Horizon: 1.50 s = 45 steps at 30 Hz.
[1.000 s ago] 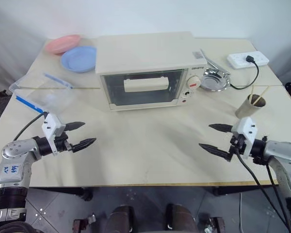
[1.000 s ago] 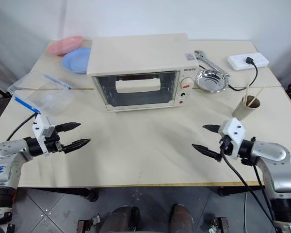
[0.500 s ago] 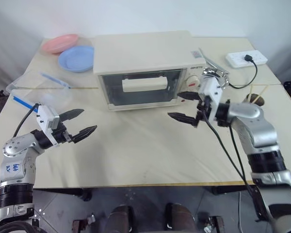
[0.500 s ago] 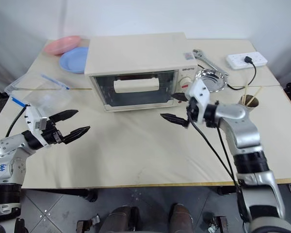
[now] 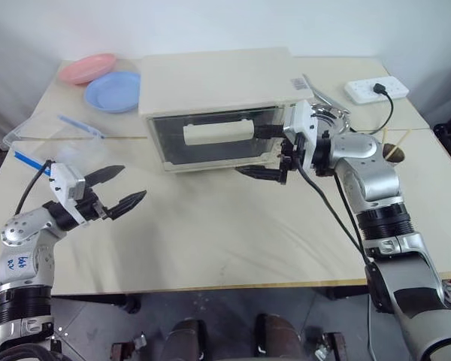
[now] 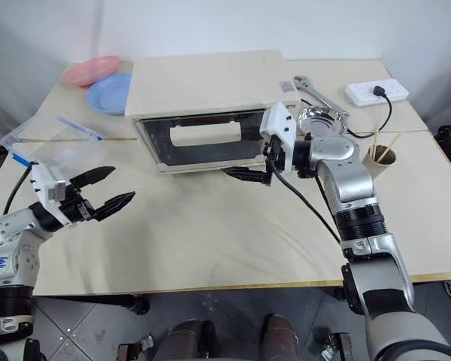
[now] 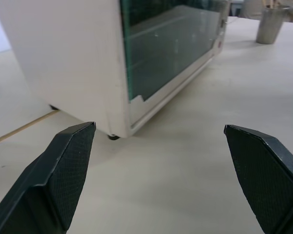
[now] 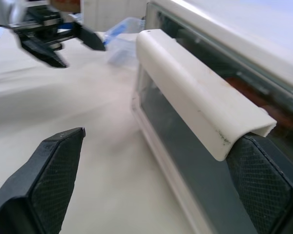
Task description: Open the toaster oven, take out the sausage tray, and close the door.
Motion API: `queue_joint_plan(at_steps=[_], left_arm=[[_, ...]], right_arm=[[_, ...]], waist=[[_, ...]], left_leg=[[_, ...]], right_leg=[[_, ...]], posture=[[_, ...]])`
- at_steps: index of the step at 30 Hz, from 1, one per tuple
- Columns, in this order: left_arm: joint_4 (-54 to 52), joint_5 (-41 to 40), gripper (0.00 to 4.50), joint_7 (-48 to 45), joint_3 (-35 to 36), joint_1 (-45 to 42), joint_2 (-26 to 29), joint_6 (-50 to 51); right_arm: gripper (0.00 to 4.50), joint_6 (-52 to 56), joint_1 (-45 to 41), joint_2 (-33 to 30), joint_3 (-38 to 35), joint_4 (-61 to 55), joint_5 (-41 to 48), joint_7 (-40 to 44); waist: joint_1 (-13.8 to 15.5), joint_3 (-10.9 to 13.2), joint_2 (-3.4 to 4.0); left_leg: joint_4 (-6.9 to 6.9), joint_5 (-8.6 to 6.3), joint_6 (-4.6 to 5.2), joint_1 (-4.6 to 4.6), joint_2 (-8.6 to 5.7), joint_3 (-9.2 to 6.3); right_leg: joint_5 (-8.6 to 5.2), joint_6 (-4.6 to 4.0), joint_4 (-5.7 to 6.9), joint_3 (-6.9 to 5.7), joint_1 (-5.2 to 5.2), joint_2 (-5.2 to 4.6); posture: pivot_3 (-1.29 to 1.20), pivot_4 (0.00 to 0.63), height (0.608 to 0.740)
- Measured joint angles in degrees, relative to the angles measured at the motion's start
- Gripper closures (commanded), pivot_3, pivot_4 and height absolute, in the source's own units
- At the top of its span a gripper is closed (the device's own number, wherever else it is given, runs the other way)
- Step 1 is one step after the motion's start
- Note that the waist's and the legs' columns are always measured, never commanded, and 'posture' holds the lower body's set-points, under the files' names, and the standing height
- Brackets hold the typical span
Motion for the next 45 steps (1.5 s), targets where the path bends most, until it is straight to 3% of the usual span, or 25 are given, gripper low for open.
queue_joint_plan(at_steps=[9,10,14,24,31,40,42,45], left_arm=[[0.8,-2.4,0.02,0.2,3.2,-2.9,2.9,3.3],[0.9,-3.2,0.20,-0.8,3.8,-3.3,3.2,3.7],[2.1,-6.4,1.23,-4.8,4.1,-6.5,3.4,5.8],[9.8,-5.3,4.44,-11.9,-1.9,-18.0,2.2,6.2],[14.3,0.1,4.48,-14.0,-10.1,-22.4,-0.3,7.0],[21.0,3.9,4.48,-19.2,-14.0,-28.5,-1.2,5.3],[21.1,6.0,4.48,-21.3,-16.5,-28.6,0.1,5.7],[20.7,10.0,4.48,-25.3,-21.9,-28.7,0.6,4.9]], right_arm=[[0.00,4.6,8.5,-3.9,0.6,-11.9,1.1,4.2],[0.00,4.7,9.2,-4.0,0.6,-12.4,1.1,4.2],[0.00,5.3,10.9,-4.6,0.6,-14.3,1.0,3.9],[0.00,8.5,15.8,-5.2,0.1,-21.3,1.5,0.1],[0.00,14.3,21.7,-7.8,-2.7,-30.4,3.7,-4.7],[0.00,23.3,36.9,-25.8,-10.5,-43.6,11.6,0.2],[0.00,25.1,36.0,-26.6,-13.4,-43.5,14.6,0.1],[0.00,27.6,25.4,-22.2,-17.0,-42.8,19.5,-5.9]], waist=[[-0.1,0.0,0.00],[-0.1,0.0,0.00],[0.1,0.0,0.00],[0.0,0.0,-0.01],[0.3,0.1,-0.09],[1.7,0.1,-0.23],[1.6,0.2,-0.35],[1.3,0.2,-0.37]], left_leg=[[-0.04,-0.05,-0.05,0.00,0.04,0.05],[-0.04,-0.05,-0.05,0.00,0.04,0.06],[0.00,-0.04,-0.05,-0.01,0.04,0.05],[-0.02,-0.05,-0.06,-0.01,0.03,0.08],[0.00,-0.06,-0.05,-0.03,0.02,0.06],[0.19,-0.09,0.05,-0.04,0.01,0.17],[0.24,-0.09,0.07,-0.02,0.03,0.18],[0.23,-0.06,0.05,0.07,0.10,0.29]], right_leg=[[0.00,0.00,0.00,0.01,-0.07,0.04],[0.00,0.00,0.00,0.02,-0.07,0.04],[0.00,0.00,0.02,0.02,-0.07,0.05],[0.00,0.00,0.02,0.00,-0.08,0.08],[0.00,0.00,0.02,-0.01,-0.08,0.07],[0.00,0.00,-0.14,0.04,0.04,0.06],[0.02,-0.04,-0.13,0.07,0.06,0.06],[0.07,-0.12,-0.05,0.14,0.02,0.08]], posture=[[0.00,0.150,0.740],[0.00,0.150,0.740],[0.00,0.150,0.740],[0.00,0.150,0.740],[0.00,0.150,0.740],[0.00,0.150,0.740],[0.00,0.150,0.740],[0.00,0.150,0.740]])
